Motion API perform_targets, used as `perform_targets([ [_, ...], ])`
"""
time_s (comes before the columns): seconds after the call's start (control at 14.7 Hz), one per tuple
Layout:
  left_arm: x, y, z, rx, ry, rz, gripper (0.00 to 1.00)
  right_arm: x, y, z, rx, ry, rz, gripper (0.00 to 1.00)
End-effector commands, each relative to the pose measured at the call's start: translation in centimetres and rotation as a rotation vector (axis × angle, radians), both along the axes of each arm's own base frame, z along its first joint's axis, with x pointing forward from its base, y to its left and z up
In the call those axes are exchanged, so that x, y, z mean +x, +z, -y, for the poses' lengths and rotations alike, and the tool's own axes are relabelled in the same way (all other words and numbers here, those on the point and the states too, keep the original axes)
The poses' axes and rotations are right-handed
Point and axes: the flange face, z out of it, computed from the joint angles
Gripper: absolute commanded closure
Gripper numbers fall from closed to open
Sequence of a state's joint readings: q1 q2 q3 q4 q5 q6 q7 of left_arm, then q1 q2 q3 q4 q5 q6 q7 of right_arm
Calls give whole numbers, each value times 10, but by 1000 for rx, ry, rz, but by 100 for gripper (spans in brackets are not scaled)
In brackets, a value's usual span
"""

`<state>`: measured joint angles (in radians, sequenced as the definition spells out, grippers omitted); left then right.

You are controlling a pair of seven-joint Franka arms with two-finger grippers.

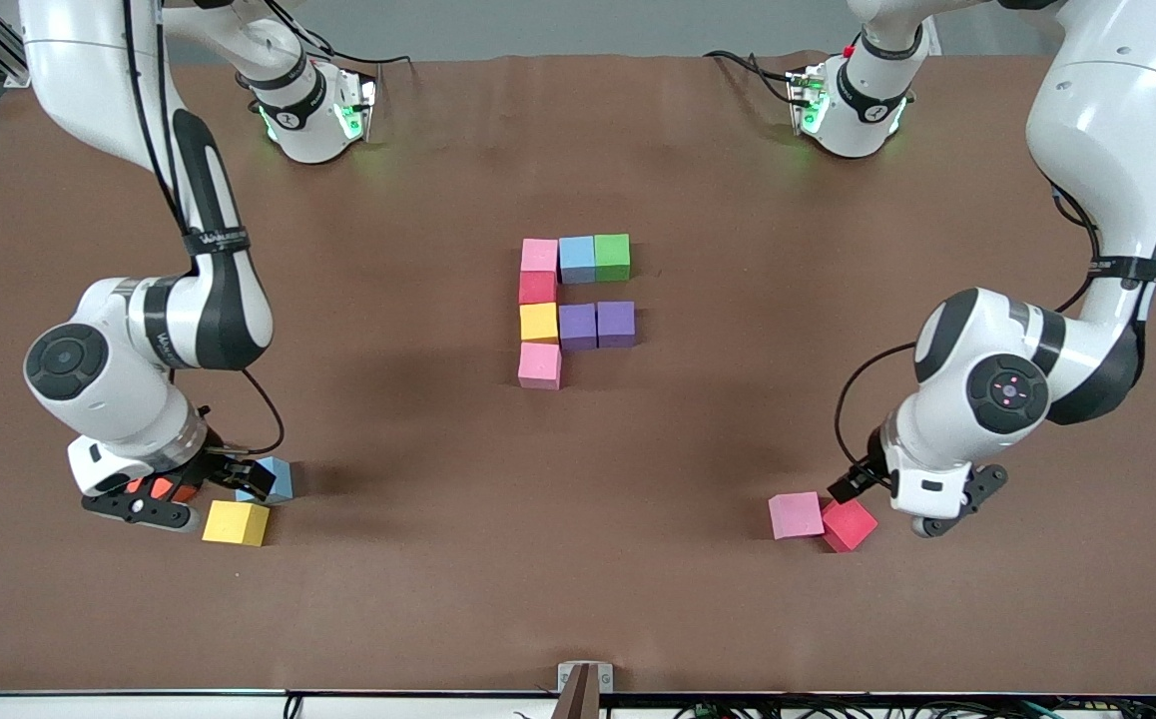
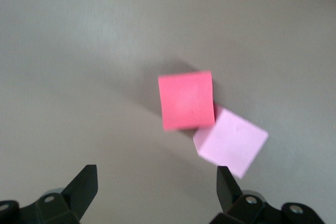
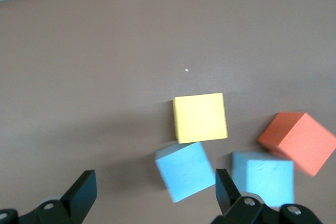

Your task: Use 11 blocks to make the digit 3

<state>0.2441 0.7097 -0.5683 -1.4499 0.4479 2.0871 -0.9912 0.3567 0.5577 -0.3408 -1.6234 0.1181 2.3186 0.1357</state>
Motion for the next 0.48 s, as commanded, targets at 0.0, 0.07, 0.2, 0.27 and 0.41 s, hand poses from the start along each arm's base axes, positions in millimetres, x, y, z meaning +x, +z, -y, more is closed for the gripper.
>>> perform_targets([
  [0.0, 27, -12, -10, -30, -19, 23, 0, 4, -31, 14, -27, 113, -38, 0],
  [0.07, 36, -20, -16, -45, -2, 26, 0, 9, -40, 19, -42, 164, -45, 0],
  [0.2, 50, -38, -23, -78, 24, 43, 0, 14, -55, 31, -65, 264, -67, 0],
  [0.27, 53, -50, -24, -90, 30, 47, 0, 13, -59, 32, -62, 272, -74, 0],
  [0.41, 57, -63, -29, -80, 40, 63, 0, 12, -65, 21, -20, 279, -79, 0],
])
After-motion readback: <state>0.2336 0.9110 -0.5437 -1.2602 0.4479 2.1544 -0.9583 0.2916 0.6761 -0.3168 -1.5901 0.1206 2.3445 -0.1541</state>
